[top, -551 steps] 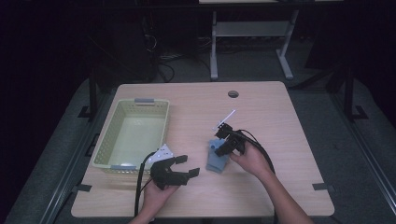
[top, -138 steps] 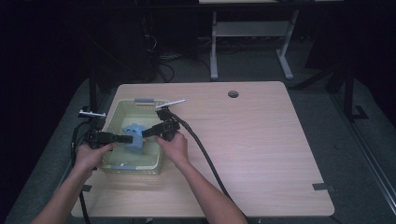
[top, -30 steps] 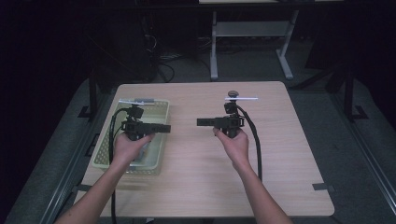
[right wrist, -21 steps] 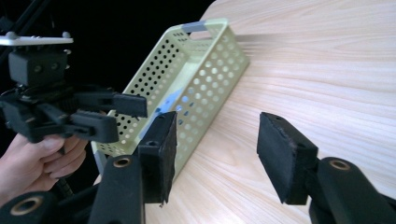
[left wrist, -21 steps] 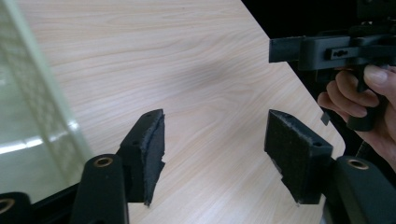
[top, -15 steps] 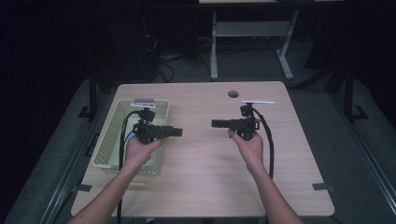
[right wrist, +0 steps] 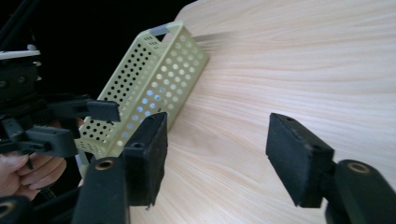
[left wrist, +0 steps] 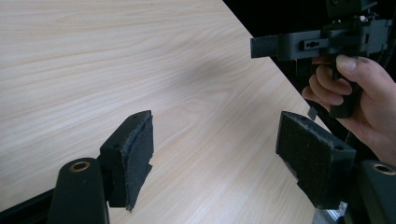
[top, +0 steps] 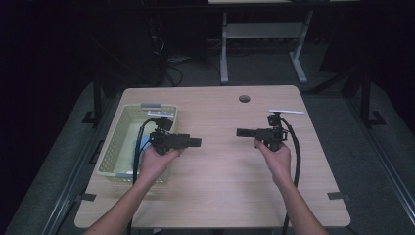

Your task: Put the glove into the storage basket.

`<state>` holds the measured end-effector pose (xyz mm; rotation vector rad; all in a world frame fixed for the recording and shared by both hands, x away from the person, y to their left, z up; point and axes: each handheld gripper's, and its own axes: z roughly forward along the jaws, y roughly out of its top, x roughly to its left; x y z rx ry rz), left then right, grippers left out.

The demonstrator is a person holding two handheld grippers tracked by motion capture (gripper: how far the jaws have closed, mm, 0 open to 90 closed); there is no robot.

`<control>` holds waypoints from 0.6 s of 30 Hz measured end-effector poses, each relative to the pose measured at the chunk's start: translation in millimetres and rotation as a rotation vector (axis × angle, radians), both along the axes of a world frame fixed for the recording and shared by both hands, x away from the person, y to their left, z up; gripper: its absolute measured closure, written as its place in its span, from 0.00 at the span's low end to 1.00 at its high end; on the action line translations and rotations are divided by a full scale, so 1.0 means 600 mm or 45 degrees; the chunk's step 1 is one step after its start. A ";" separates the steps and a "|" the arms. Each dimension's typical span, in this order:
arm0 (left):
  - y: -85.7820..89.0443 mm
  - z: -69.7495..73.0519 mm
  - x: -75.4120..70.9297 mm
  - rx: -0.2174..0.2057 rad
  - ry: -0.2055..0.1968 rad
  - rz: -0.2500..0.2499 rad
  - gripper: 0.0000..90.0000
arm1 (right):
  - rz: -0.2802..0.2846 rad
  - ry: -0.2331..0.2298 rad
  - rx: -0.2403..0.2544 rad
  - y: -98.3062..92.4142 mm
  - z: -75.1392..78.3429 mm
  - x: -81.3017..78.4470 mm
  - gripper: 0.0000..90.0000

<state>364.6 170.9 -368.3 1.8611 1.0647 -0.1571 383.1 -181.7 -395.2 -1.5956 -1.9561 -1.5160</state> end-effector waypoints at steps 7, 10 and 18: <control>-0.019 -0.006 -0.004 0.020 -0.006 -0.023 0.28 | -0.040 -0.004 0.008 -0.030 -0.007 -0.006 0.38; -0.027 -0.008 -0.006 0.013 -0.014 -0.027 0.28 | -0.054 0.005 0.012 -0.044 -0.014 -0.010 0.37; -0.045 -0.020 -0.016 0.012 -0.005 -0.057 0.27 | -0.082 0.008 -0.011 -0.073 -0.023 -0.024 0.36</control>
